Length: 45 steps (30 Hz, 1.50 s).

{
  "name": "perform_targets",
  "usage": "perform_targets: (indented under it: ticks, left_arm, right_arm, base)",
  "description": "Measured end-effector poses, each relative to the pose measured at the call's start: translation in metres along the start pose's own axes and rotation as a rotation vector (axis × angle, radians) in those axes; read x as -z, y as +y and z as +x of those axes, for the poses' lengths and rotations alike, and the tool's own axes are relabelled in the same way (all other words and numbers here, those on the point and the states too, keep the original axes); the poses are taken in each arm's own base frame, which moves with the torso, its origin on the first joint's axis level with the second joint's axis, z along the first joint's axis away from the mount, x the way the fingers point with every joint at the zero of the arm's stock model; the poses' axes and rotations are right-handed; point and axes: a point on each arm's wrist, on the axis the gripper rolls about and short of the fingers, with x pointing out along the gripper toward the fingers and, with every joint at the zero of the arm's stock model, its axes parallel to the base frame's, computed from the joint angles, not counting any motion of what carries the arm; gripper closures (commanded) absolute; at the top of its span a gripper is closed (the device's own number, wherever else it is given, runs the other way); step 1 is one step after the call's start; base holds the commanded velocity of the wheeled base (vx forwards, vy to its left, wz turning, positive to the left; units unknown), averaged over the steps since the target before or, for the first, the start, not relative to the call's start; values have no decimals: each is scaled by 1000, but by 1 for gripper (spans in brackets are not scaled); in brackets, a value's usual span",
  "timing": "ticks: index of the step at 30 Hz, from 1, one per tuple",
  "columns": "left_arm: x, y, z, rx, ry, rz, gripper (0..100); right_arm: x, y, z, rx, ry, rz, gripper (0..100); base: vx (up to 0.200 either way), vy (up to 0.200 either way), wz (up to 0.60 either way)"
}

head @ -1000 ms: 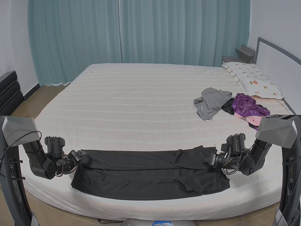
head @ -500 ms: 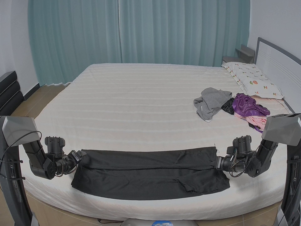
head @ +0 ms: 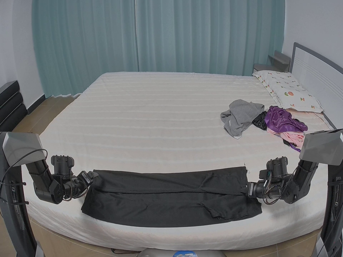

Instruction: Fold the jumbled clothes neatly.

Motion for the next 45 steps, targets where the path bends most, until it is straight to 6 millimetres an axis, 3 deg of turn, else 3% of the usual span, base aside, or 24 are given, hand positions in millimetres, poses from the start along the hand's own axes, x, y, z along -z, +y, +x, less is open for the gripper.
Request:
perform_targets:
  ticks: [5,12,18,23,24,32,45]
  left_arm:
    - [0,0,0,0,0,0,0]
    - [0,0,0,0,-1,0,0]
    - [0,0,0,1,-1,0,0]
    - [0,0,0,1,-1,0,0]
    - [0,0,0,1,-1,0,0]
    - [0,-1,0,1,-1,3,0]
    - [0,0,1,-1,0,4,0]
  right_arm:
    - [-5,3,-1,-8,-18,2,0]
    - [-29,12,-1,-34,-89,23,0]
    - [-46,20,15,-46,-104,77,0]
    - [-48,20,32,-42,-86,92,0]
    - [-47,19,36,-38,-74,95,100]
    - [-50,21,51,-22,-84,106,100]
    - [-67,36,43,-63,-227,61,100]
  base:
    - [0,0,0]
    - [0,0,0]
    - [0,0,0]
    - [0,0,0]
    - [0,0,0]
    - [0,0,0]
    - [0,0,0]
